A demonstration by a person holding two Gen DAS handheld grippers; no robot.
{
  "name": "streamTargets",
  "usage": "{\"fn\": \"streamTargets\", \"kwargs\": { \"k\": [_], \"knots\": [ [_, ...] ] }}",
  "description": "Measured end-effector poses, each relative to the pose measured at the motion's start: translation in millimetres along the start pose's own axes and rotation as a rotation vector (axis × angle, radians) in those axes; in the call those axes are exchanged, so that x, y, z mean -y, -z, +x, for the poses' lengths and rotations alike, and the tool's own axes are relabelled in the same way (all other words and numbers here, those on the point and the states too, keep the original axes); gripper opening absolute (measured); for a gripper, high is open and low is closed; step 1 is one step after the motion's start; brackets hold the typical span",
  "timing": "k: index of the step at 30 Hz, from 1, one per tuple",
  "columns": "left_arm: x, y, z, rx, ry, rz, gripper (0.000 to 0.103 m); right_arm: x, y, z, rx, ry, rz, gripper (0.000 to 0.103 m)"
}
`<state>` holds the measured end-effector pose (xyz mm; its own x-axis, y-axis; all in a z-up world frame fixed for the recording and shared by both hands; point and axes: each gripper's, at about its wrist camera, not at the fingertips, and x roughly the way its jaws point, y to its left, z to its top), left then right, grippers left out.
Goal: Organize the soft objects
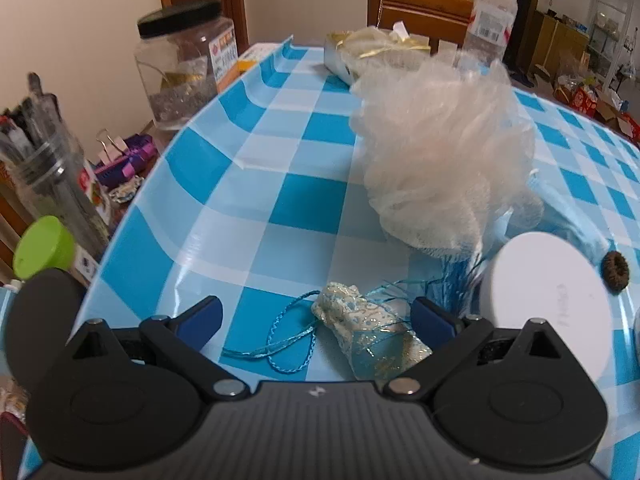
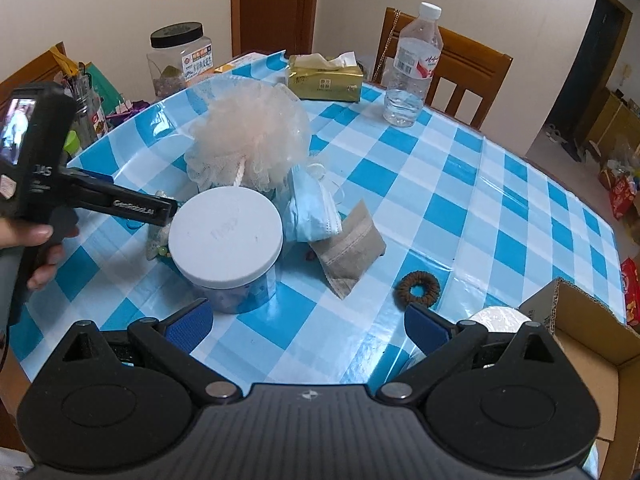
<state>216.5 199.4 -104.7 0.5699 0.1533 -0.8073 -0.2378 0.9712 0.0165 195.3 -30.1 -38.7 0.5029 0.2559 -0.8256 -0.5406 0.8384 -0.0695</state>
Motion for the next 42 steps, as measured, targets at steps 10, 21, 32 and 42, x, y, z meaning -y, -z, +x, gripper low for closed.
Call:
{"fn": "streamTargets", "kwargs": {
  "k": [10, 21, 32, 42],
  "knots": [
    [-7.1, 13.9, 9.3, -0.066, -0.039, 0.059, 0.101, 4.6, -10.3, 7.9, 0.006, -0.015, -0.009, 0.103],
    [-6.9, 26.4, 15.9, -0.115, 0.019, 0.026, 0.102, -3.5, -33.1, 24.6, 0.020, -0.036, -0.086, 0.103],
    [-4.2, 29.4, 15.9, -0.084, -0.001, -0.003, 0.103, -14.5, -98.9, 60.1, 0.083, -0.115, -0.179, 0.103],
    [-5.5, 29.8, 13.5, -0.070, -0.009, -0.021, 0.100, -34.9, -152.3, 130.8, 0.041, -0.205, -0.203, 0.103]
  ]
}}
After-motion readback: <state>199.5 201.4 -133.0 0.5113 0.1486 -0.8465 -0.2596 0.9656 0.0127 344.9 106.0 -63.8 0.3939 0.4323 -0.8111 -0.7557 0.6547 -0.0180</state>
